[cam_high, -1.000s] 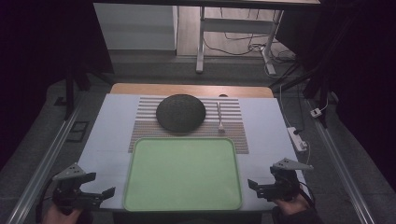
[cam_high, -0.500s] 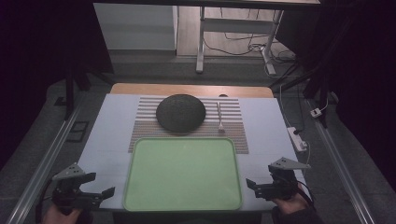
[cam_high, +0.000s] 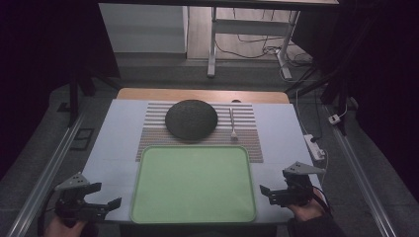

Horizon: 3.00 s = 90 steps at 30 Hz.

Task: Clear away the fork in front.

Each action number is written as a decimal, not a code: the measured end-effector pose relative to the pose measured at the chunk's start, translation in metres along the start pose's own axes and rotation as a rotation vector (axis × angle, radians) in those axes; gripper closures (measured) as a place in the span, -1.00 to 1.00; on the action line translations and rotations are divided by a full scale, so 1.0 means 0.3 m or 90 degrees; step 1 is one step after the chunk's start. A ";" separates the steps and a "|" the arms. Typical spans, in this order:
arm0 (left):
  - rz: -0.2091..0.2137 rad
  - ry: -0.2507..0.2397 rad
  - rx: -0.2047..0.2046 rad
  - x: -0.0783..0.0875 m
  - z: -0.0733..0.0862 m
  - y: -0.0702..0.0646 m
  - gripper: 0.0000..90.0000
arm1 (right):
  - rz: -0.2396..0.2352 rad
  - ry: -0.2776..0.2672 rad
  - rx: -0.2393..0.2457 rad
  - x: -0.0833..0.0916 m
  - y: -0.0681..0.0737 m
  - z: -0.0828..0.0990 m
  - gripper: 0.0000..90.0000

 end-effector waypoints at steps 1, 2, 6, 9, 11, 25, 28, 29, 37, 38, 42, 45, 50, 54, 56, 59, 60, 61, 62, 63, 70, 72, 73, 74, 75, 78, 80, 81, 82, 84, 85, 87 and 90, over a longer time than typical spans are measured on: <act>0.000 0.000 0.000 0.000 0.000 0.000 -0.97 | -0.006 0.001 0.003 -0.007 -0.002 -0.001 -1.00; 0.000 0.001 0.000 0.000 0.000 0.000 -0.97 | -0.006 0.001 0.003 -0.007 -0.002 -0.001 -1.00; 0.000 0.001 0.000 -0.001 0.000 0.000 -0.97 | -0.006 0.003 0.007 -0.023 -0.006 -0.007 -1.00; 0.000 0.002 -0.001 -0.002 -0.001 0.000 -0.97 | -0.007 0.003 0.004 -0.030 -0.006 -0.011 -1.00; -0.002 0.003 -0.001 -0.003 -0.001 -0.001 -0.97 | -0.011 0.001 -0.001 -0.037 -0.006 -0.016 -1.00; -0.003 0.005 0.002 -0.004 -0.001 0.001 -0.96 | -0.026 0.001 -0.013 -0.095 -0.016 -0.052 -1.00; -0.004 0.006 0.003 -0.004 -0.001 0.002 -0.96 | -0.030 0.005 -0.015 -0.107 -0.017 -0.055 -1.00; -0.004 0.005 0.003 -0.004 -0.001 0.002 -0.96 | -0.033 0.006 -0.015 -0.116 -0.019 -0.057 -1.00; -0.006 0.007 0.003 -0.006 -0.001 0.001 -0.96 | -0.034 0.019 -0.012 -0.164 -0.046 -0.078 -1.00; -0.007 0.007 0.003 -0.006 -0.001 0.001 -0.96 | -0.034 0.015 -0.007 -0.171 -0.050 -0.085 -1.00; -0.006 0.008 0.004 -0.006 -0.001 0.002 -0.96 | -0.017 0.012 0.017 -0.211 -0.073 -0.116 -1.00; -0.007 0.008 0.004 -0.006 -0.001 0.002 -0.96 | -0.016 0.014 0.022 -0.229 -0.081 -0.125 -1.00; -0.007 0.008 0.003 -0.007 -0.001 0.002 -0.96 | -0.018 0.013 0.047 -0.267 -0.091 -0.154 -1.00; -0.008 0.009 0.003 -0.008 -0.001 0.002 -0.96 | -0.010 0.020 0.053 -0.296 -0.102 -0.175 -1.00; -0.007 0.009 0.004 -0.007 -0.001 0.002 -0.96 | -0.012 0.020 0.052 -0.311 -0.106 -0.186 -1.00; -0.007 0.009 0.003 -0.007 -0.001 0.002 -0.96 | -0.015 0.028 0.049 -0.336 -0.114 -0.200 -1.00; -0.007 0.009 0.003 -0.007 -0.001 0.002 -0.96 | -0.016 0.033 0.050 -0.352 -0.118 -0.208 -1.00; -0.007 0.009 0.003 -0.007 -0.001 0.002 -0.96 | -0.014 0.034 0.051 -0.358 -0.119 -0.212 -1.00; -0.007 0.009 0.003 -0.007 -0.001 0.002 -0.96 | -0.014 0.034 0.051 -0.358 -0.119 -0.212 -1.00; -0.007 0.009 0.003 -0.007 -0.001 0.002 -0.96 | -0.013 0.037 0.055 -0.366 -0.123 -0.215 -1.00; -0.007 0.010 0.002 -0.008 -0.001 0.002 -0.96 | 0.005 0.050 0.060 -0.416 -0.146 -0.239 -1.00; -0.007 0.010 0.002 -0.008 -0.001 0.002 -0.96 | 0.019 0.058 0.063 -0.437 -0.157 -0.246 -1.00; -0.006 0.011 0.002 -0.008 -0.001 0.003 -0.96 | 0.024 0.061 0.064 -0.443 -0.161 -0.249 -1.00; -0.006 0.011 0.002 -0.008 -0.001 0.003 -0.96 | 0.030 0.062 0.066 -0.450 -0.165 -0.252 -1.00; -0.006 0.011 0.002 -0.008 -0.001 0.003 -0.96 | 0.030 0.062 0.066 -0.450 -0.165 -0.252 -1.00; -0.006 0.011 0.002 -0.008 -0.001 0.003 -0.96 | 0.036 0.064 0.066 -0.466 -0.174 -0.265 -1.00; -0.005 0.012 0.004 -0.008 -0.001 0.003 -0.96 | 0.041 0.073 0.071 -0.488 -0.182 -0.278 -1.00; -0.005 0.012 0.004 -0.008 -0.001 0.003 -0.96 | 0.041 0.073 0.071 -0.488 -0.182 -0.278 -1.00; -0.005 0.012 0.004 -0.007 -0.001 0.003 -0.96 | 0.050 0.079 0.079 -0.503 -0.190 -0.287 -1.00; -0.005 0.012 0.003 -0.008 -0.001 0.003 -0.96 | 0.050 0.081 0.081 -0.509 -0.192 -0.290 -1.00; -0.005 0.012 0.003 -0.008 -0.001 0.004 -0.96 | 0.060 0.091 0.091 -0.527 -0.200 -0.298 -1.00; -0.004 0.012 0.004 -0.008 -0.001 0.004 -0.96 | 0.060 0.090 0.092 -0.534 -0.200 -0.301 -1.00; -0.003 0.011 0.005 -0.008 -0.001 0.004 -0.96 | 0.075 0.106 0.119 -0.556 -0.207 -0.310 -0.98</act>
Point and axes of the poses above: each handheld gripper's, and its own axes: x roughly backward along the jaws, z roughly out of its underside, y roughly to its left, the point moved 6 cm from there along -x, roughly forward along the jaws, and after that the axes turned 12 degrees about x, right-handed, at the moved point
